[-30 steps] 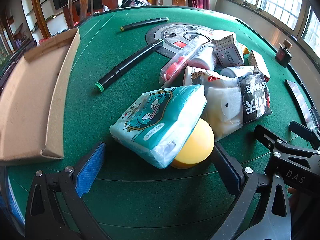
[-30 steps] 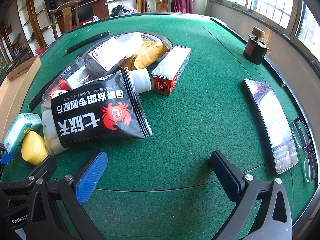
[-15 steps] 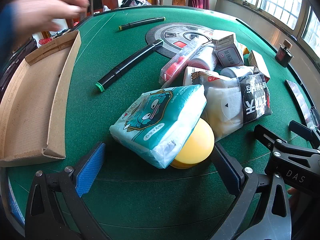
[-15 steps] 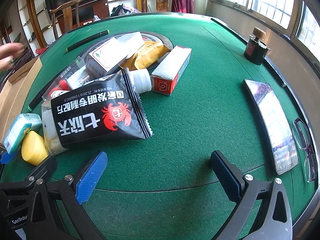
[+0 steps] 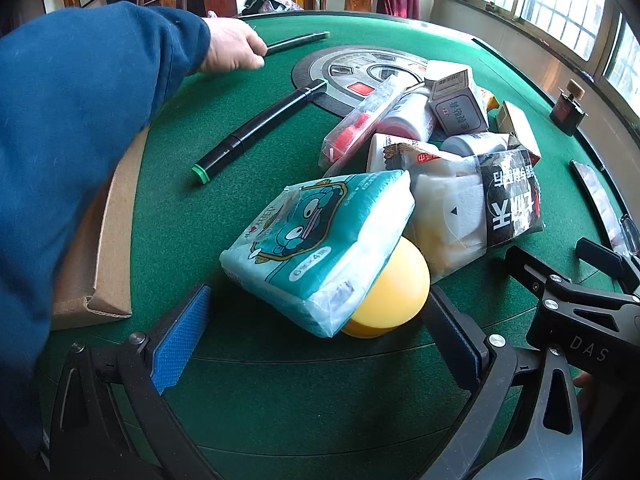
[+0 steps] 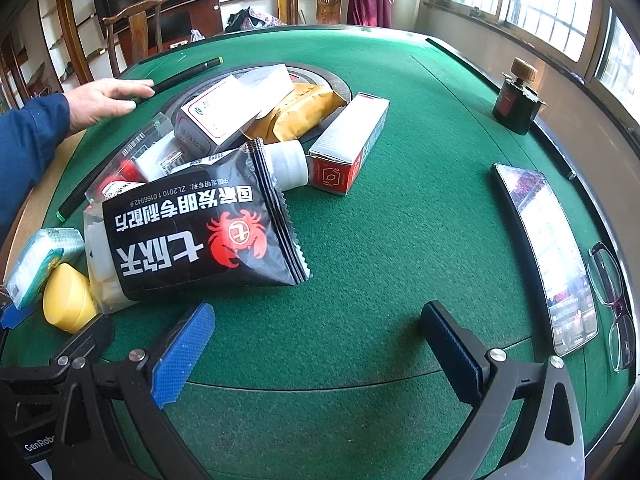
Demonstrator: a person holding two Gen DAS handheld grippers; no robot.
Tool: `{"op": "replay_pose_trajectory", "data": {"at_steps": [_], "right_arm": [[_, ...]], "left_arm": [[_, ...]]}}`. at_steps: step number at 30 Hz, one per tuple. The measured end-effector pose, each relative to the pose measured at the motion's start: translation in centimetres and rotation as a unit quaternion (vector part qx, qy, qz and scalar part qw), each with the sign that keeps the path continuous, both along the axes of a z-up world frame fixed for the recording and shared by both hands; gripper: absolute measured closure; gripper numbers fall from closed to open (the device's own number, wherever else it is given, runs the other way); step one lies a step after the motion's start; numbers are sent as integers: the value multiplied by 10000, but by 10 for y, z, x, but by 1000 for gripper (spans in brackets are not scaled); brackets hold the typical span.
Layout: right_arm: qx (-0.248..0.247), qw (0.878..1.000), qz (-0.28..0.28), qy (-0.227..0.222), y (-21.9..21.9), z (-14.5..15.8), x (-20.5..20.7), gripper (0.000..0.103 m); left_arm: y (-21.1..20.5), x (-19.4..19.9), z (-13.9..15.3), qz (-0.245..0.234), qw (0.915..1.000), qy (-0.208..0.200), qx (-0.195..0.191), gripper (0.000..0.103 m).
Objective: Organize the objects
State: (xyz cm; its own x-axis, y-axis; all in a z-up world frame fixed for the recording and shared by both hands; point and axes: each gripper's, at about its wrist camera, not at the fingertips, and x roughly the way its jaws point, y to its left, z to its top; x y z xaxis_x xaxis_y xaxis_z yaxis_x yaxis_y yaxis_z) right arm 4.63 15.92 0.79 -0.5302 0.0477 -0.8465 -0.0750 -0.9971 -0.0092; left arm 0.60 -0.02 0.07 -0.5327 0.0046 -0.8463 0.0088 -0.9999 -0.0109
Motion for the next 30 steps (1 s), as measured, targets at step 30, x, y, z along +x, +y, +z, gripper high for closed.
{"op": "replay_pose_trajectory", "data": {"at_steps": [30], "right_arm": [[-2,10000,5,0,3,-1,0,0]], "left_arm": [[1,0,0,-19,10000,-1,-3,0]]}}
